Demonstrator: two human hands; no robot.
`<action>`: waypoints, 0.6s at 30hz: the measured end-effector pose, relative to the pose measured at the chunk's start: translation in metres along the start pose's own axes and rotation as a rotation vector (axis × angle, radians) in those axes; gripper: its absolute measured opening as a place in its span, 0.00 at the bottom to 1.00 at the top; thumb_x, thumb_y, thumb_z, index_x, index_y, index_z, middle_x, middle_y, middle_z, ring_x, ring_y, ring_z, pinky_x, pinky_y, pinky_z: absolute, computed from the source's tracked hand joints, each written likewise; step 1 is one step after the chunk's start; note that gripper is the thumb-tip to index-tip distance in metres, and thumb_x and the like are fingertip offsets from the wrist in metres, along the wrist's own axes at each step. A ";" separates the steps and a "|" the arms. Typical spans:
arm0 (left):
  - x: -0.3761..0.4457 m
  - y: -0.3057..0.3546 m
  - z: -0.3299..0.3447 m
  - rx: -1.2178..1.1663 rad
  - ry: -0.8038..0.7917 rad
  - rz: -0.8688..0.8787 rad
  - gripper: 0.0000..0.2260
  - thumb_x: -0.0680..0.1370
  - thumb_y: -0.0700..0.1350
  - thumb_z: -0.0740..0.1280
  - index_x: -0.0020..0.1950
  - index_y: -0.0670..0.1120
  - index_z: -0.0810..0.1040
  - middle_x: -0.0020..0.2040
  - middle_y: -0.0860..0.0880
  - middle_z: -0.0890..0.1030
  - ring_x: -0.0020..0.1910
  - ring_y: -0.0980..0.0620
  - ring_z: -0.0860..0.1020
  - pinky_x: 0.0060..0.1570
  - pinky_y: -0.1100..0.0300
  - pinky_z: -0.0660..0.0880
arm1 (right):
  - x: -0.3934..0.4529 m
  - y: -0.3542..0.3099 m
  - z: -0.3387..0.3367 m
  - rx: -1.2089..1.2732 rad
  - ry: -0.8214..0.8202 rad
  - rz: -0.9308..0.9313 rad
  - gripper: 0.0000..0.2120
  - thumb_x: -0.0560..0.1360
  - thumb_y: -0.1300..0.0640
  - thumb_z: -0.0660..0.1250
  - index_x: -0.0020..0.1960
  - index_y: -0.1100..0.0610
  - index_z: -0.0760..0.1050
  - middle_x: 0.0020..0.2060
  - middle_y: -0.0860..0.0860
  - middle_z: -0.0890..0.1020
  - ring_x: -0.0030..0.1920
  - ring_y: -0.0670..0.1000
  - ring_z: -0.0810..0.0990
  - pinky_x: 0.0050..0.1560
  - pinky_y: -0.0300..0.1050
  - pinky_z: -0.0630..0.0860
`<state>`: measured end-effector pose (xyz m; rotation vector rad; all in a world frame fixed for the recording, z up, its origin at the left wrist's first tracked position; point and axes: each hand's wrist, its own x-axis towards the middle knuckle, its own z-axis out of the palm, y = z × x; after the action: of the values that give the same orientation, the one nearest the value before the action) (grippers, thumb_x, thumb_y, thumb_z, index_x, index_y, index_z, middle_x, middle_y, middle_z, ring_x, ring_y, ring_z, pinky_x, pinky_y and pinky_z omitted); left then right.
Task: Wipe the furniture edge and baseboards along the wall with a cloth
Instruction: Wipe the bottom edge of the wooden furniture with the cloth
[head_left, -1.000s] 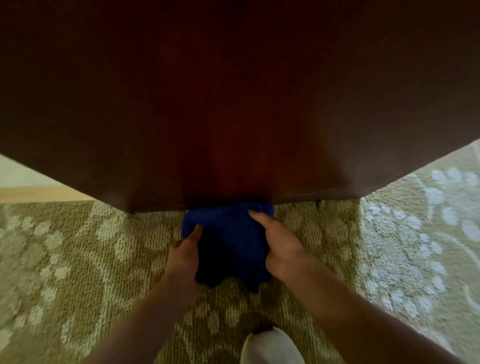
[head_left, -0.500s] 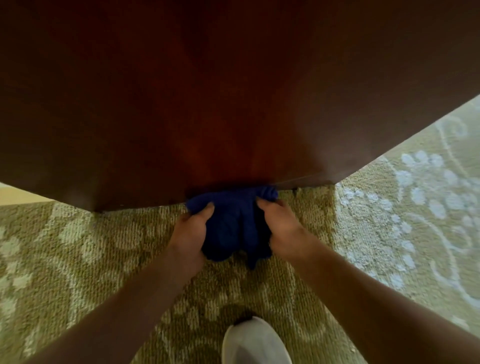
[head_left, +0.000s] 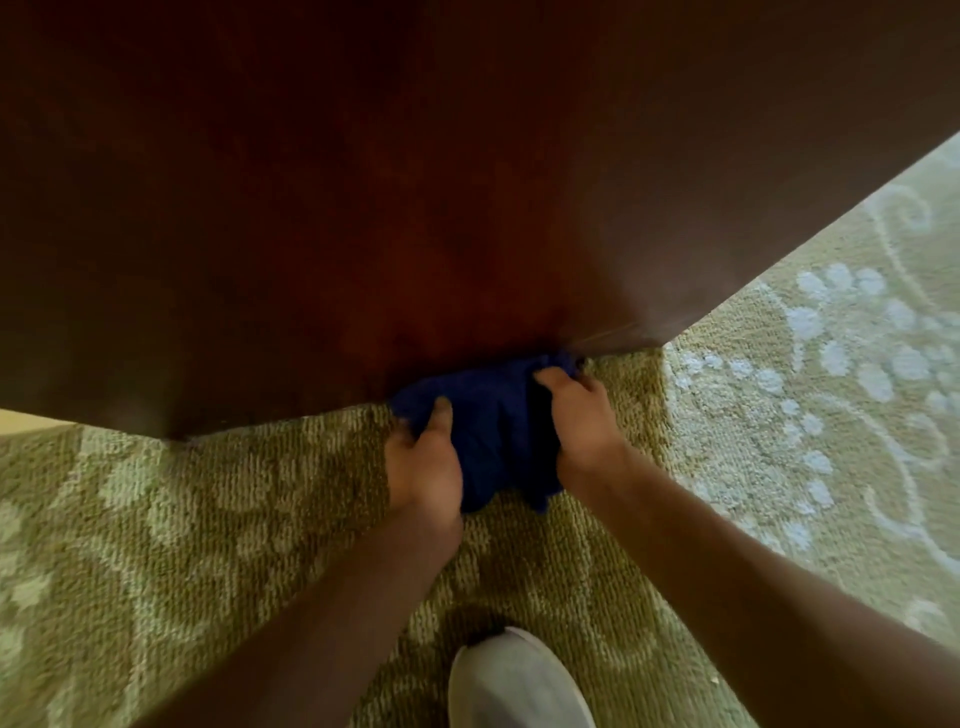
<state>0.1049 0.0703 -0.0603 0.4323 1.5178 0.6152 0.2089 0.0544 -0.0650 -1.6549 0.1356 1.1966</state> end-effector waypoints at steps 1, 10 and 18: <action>-0.005 -0.001 0.006 -0.031 0.028 0.042 0.17 0.80 0.51 0.65 0.68 0.48 0.71 0.61 0.50 0.76 0.57 0.47 0.77 0.58 0.51 0.74 | -0.005 -0.004 0.000 0.063 0.007 -0.015 0.21 0.73 0.55 0.66 0.64 0.60 0.71 0.55 0.59 0.81 0.55 0.61 0.81 0.56 0.59 0.79; -0.025 0.005 0.039 -0.013 -0.014 -0.106 0.09 0.80 0.49 0.65 0.60 0.52 0.72 0.56 0.52 0.76 0.55 0.48 0.76 0.58 0.53 0.73 | -0.009 -0.027 -0.029 0.035 -0.003 -0.181 0.13 0.78 0.61 0.60 0.62 0.59 0.73 0.56 0.59 0.81 0.55 0.59 0.81 0.56 0.55 0.79; -0.043 0.007 0.049 -0.060 -0.068 -0.062 0.12 0.79 0.51 0.67 0.61 0.52 0.73 0.61 0.49 0.78 0.56 0.48 0.78 0.59 0.51 0.74 | -0.014 -0.037 -0.039 0.152 0.051 -0.220 0.15 0.75 0.60 0.63 0.61 0.56 0.75 0.57 0.58 0.82 0.55 0.59 0.82 0.57 0.55 0.79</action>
<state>0.1554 0.0551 -0.0212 0.3556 1.4393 0.5909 0.2484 0.0347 -0.0314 -1.5242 0.0717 0.9552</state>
